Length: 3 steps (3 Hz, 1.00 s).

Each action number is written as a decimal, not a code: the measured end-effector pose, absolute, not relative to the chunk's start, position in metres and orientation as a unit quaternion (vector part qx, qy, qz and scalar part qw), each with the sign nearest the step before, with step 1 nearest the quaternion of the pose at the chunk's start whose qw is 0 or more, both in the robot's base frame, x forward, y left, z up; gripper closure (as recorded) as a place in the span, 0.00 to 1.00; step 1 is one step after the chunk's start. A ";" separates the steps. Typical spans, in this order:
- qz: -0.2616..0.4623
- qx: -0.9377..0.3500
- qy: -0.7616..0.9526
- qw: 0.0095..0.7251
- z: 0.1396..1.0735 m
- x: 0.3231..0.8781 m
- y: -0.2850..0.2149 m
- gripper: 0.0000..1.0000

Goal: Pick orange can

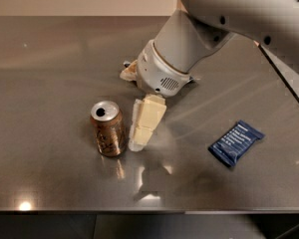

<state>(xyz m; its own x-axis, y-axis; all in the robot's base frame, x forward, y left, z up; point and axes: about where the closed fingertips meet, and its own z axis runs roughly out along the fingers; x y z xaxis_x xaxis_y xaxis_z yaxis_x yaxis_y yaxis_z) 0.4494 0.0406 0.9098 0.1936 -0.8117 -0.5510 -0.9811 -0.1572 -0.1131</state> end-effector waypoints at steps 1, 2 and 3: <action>0.195 -0.743 0.600 0.223 0.901 0.450 0.056 0.00; 0.205 -0.748 0.592 0.220 0.896 0.450 0.070 0.00; 0.216 -0.754 0.581 0.217 0.893 0.446 0.077 0.18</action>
Offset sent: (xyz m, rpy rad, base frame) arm 0.0031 0.0437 -0.0219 0.0262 0.0497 0.0731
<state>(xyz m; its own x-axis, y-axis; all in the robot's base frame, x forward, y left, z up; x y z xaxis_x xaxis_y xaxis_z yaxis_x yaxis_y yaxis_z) 0.4460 0.0773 0.8929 0.2324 -0.7827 -0.5774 -0.9698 -0.2316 -0.0765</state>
